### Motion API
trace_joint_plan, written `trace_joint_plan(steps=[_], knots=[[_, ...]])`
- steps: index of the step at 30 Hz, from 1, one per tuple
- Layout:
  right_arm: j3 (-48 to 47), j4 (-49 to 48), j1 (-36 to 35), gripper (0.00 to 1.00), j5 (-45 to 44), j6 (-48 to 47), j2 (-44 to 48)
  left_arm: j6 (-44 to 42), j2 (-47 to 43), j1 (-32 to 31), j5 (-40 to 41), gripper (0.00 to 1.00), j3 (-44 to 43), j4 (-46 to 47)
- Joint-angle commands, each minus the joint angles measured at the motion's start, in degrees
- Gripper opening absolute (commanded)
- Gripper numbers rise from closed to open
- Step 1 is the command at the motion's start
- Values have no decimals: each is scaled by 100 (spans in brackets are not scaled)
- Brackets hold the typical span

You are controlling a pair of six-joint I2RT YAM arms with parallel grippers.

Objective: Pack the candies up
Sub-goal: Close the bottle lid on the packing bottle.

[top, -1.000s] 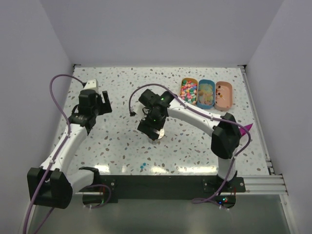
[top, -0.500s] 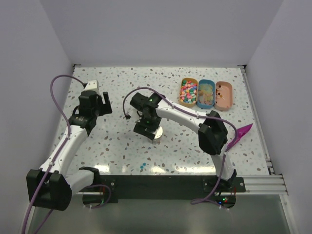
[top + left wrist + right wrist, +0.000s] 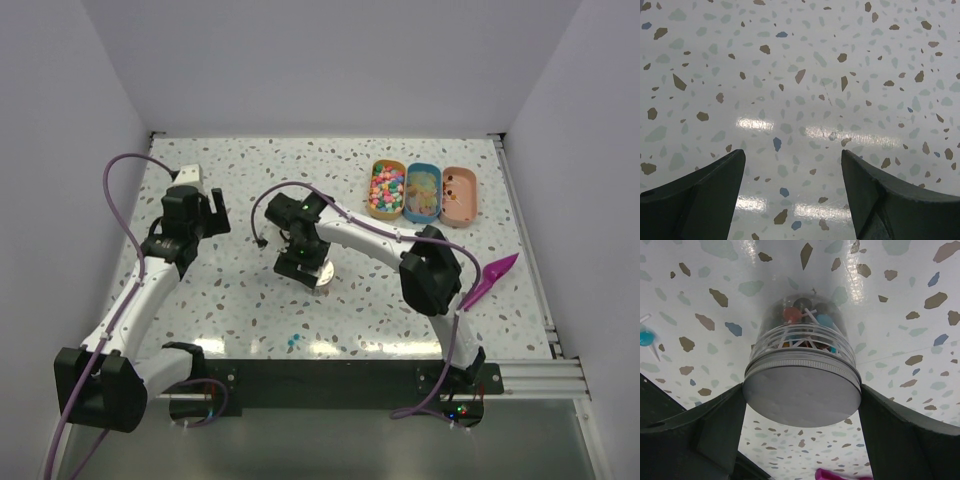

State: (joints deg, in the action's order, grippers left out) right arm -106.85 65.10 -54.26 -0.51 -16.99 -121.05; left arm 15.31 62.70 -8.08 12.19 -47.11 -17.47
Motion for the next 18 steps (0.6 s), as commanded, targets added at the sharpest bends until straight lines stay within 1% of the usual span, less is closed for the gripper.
trace_joint_plan(steps=[1,7,13,15,18], knots=[[-179,-32,3,57,25,-76,-129,-134,-100,-54,-49,82,27,174],[-170,-68,3,58,43,-111,-234,-134,-108,-63,-85,82,35,183],[-161,-50,3,62,166,-146,-348,-160,-117,-63,-120,82,35,192],[-126,-68,3,65,183,-173,-357,-160,-117,-71,-129,82,44,209],[49,-146,64,66,201,-208,-314,-169,-117,-71,-190,82,62,218]])
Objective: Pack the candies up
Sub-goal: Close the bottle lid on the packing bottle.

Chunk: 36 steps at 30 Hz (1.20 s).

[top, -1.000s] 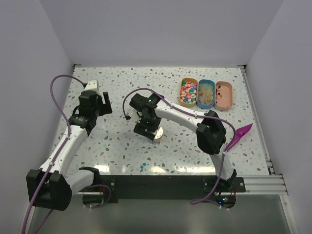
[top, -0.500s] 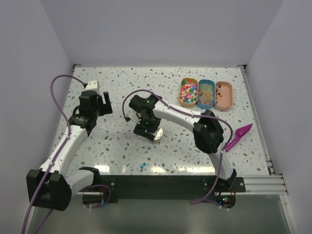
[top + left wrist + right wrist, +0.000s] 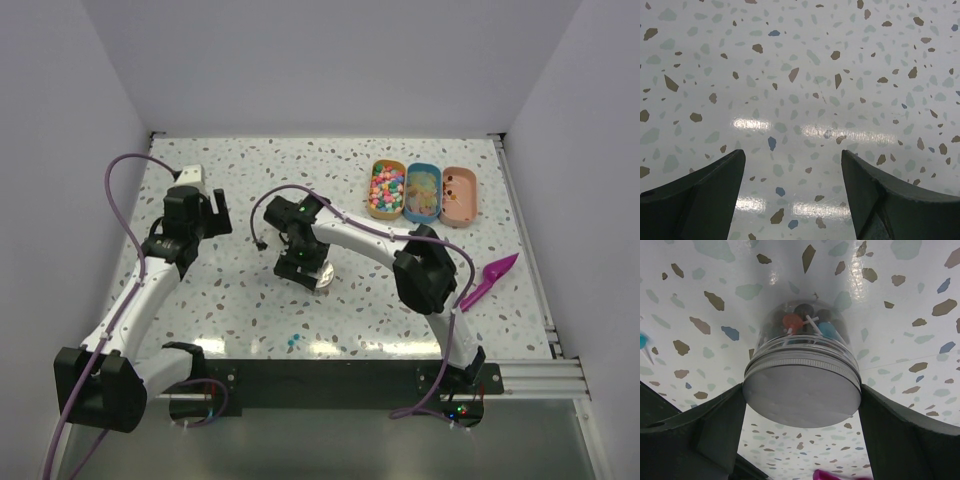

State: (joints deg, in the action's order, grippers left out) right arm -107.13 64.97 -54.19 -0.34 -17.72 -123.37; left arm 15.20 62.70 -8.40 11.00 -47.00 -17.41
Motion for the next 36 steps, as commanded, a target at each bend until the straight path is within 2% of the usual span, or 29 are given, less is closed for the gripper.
trace_joint_plan(steps=[1,11,14,16,22,36], knots=[[131,-203,93,65,235,-153,-38,-158,-117,-39,-81,82,42,212],[491,-336,1007,65,693,-267,138,-175,-109,-74,-362,82,86,308],[439,-301,1042,67,623,-294,191,-184,-91,-74,-423,82,86,326],[430,-292,1042,71,649,-303,147,-184,-82,-74,-468,82,104,343],[526,-309,1042,98,623,-189,225,-193,-65,-82,-520,83,112,352],[702,-450,1042,99,579,-136,603,-219,-56,-82,-617,83,112,370]])
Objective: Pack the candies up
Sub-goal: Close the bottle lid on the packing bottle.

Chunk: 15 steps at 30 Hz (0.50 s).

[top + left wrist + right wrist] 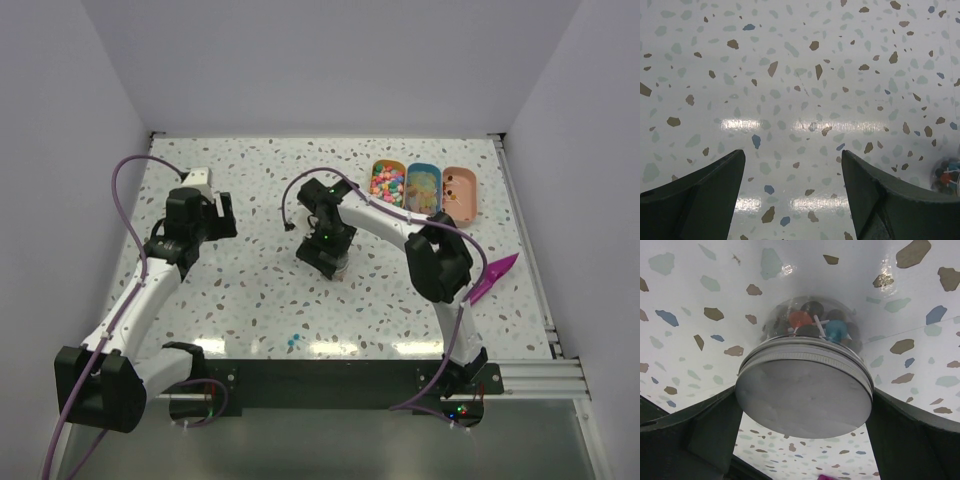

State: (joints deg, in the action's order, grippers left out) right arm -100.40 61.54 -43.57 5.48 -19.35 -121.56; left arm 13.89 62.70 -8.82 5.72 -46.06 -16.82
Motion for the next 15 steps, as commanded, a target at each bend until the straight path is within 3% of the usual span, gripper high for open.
trace_joint_plan(steps=[1,15], knots=[[81,-124,-20,99,-46,37,448,-88,-47,-41,-97,83,18,311],[688,-327,-11,99,-257,-16,896,-97,-56,-50,-202,83,36,337]])
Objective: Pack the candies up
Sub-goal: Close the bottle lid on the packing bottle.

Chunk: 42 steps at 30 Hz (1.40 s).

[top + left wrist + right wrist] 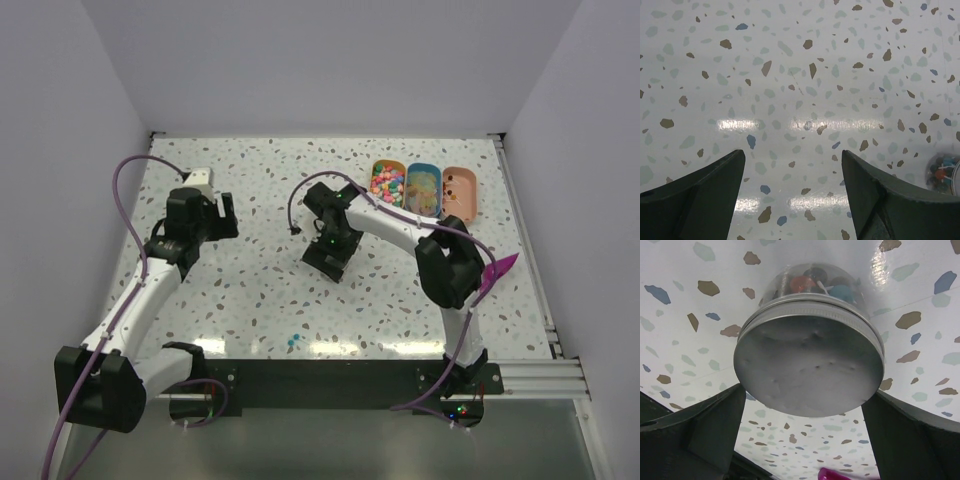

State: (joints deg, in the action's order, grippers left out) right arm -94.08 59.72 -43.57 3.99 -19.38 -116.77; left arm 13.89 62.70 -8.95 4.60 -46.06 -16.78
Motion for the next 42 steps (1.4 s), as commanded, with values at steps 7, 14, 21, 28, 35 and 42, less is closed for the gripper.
trace_joint_plan(steps=[7,14,21,28,35,42], knots=[[566,-286,235,99,-153,127,996,61,58,-80,-634,83,97,482],[1111,-1014,796,81,400,882,1894,552,506,-896,-1136,82,19,614],[1884,-2438,991,47,1069,1594,2141,1335,1418,-2066,-1242,78,-34,1326],[2034,-3203,1070,30,1289,1894,1878,1485,2176,-2471,-1321,63,-342,1590],[2517,-3547,1132,23,1280,2157,1675,1757,2782,-2594,-1655,57,-368,2187],[2772,-3485,1132,23,1350,2078,1728,1898,3038,-2621,-1418,49,-175,2056]])
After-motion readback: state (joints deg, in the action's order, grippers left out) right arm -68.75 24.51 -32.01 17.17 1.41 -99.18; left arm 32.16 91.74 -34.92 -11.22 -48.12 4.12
